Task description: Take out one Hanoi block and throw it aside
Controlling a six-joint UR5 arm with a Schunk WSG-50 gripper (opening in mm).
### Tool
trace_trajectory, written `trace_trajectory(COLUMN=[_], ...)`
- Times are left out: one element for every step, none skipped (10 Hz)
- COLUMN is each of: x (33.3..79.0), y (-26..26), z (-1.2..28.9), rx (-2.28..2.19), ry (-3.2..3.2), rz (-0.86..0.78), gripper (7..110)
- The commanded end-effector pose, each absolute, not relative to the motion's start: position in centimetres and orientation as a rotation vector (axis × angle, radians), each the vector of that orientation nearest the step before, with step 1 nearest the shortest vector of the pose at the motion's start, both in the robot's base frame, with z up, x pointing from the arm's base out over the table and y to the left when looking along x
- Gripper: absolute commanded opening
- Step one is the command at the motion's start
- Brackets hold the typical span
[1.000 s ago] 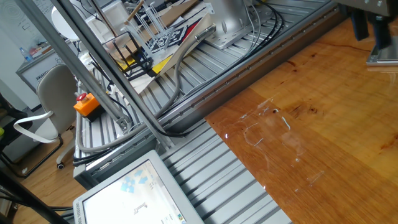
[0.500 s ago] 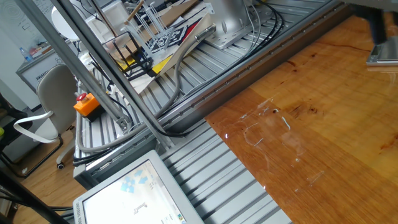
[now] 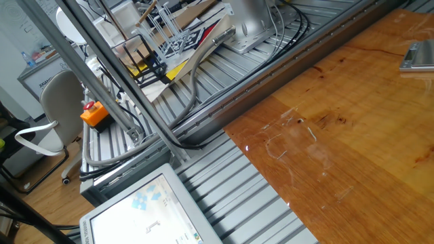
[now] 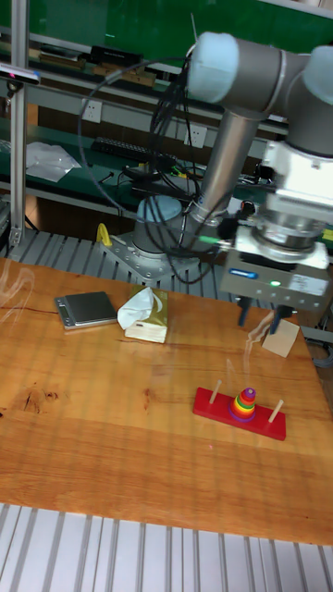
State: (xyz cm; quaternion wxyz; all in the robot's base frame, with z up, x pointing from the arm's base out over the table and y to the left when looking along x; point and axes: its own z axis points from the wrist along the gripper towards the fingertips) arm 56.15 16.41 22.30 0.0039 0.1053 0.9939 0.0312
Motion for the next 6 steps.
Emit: trace_trajectory(x=[55.9, 55.7, 55.5, 55.4, 55.2, 55.1], y=[20.4, 20.3, 20.6, 20.9, 21.3, 21.2], z=[22.7, 22.2, 21.8, 21.5, 21.2, 20.6], rx=[0.358, 0.349, 0.344, 0.327, 0.318, 0.306], ry=[3.091, 3.083, 3.075, 3.073, 3.071, 3.068], rz=[0.126, 0.099, 0.098, 0.107, 0.114, 0.103], gripper=[44, 44, 44, 44, 44, 44])
